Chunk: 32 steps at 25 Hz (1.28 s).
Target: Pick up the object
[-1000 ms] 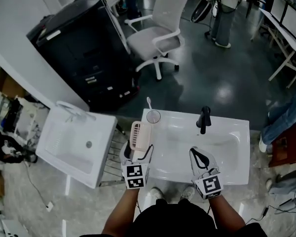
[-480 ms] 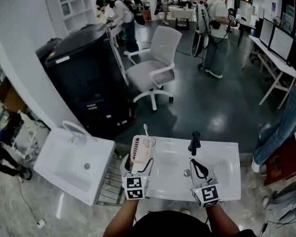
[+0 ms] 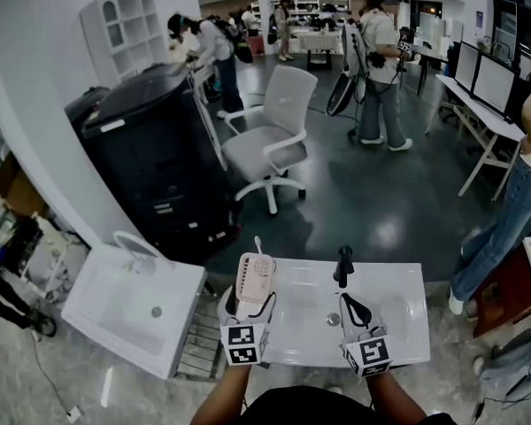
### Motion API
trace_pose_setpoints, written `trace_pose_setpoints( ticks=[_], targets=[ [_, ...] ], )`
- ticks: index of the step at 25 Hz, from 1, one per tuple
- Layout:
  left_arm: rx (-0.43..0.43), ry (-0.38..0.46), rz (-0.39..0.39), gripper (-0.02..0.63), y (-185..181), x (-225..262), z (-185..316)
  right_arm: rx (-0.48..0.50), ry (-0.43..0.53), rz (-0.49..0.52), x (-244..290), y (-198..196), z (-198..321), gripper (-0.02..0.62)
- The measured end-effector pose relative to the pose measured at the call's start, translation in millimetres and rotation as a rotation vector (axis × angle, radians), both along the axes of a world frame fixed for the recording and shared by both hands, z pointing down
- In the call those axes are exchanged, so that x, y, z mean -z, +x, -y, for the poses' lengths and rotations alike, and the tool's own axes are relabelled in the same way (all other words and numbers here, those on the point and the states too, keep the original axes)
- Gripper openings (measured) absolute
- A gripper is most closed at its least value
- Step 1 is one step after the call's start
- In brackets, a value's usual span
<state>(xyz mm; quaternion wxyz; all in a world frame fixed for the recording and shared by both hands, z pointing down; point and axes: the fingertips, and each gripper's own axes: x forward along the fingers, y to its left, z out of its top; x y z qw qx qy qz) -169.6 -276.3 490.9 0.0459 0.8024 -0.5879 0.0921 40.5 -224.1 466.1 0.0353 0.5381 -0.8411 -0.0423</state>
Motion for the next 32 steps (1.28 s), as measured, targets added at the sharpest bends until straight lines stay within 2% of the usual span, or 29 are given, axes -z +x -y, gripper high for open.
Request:
trace_pose_setpoints(
  ticks=[9,32],
  targets=[
    [0.005,0.007,0.001,0.442,-4,4,-4,-0.019,0.013,-0.026,3,2,-4,0.002],
    [0.016,-0.008,0.001,0.442,-6,-6,-10,-0.037,0.009,0.030,3,7,-6,0.002]
  ],
)
